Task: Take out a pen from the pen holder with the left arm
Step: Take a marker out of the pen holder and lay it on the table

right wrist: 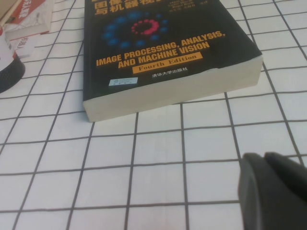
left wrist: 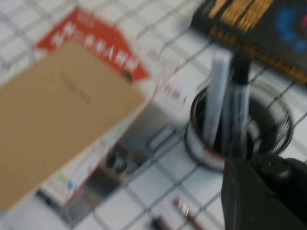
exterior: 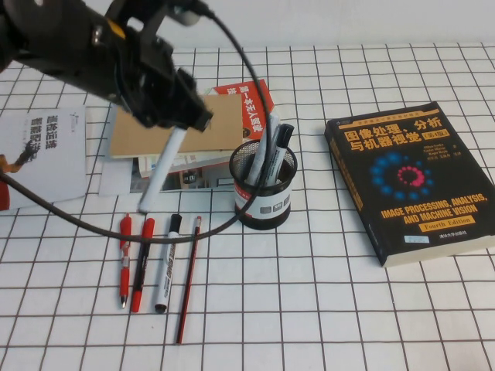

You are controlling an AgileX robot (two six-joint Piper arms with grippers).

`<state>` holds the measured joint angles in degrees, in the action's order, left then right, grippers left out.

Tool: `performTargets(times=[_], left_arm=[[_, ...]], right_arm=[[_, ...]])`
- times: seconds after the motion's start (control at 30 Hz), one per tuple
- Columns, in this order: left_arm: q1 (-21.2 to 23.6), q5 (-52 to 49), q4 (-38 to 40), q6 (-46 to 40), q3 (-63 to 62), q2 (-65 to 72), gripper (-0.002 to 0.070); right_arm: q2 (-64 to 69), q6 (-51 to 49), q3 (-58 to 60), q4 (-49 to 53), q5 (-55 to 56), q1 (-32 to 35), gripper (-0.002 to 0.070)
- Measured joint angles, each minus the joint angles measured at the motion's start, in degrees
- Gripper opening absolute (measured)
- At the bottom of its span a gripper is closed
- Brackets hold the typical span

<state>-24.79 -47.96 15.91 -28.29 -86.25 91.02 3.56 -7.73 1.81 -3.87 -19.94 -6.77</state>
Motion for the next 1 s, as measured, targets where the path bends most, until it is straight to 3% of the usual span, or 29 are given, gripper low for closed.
performTargets(times=[0.13,0.33,0.73,1.0], left_arm=[[0.00,-10.15,-10.49,10.89,0.00,1.29,0.0110],[0.00,-16.55,-11.70,17.83,0.00,5.59,0.0110],[1.00,-11.45,-9.37,26.80,0.00,19.69,0.0110],[1.73,-7.09,-6.61,30.46,0.00,21.99,0.0110]], right_arm=[[0.00,0.00,0.00,0.00,0.00,0.00,-0.0016],[0.00,0.00,0.00,0.00,0.00,0.00,-0.0016],[0.00,0.00,0.00,0.00,0.00,0.00,-0.0016],[0.00,0.00,0.00,0.00,0.00,0.00,-0.0016]])
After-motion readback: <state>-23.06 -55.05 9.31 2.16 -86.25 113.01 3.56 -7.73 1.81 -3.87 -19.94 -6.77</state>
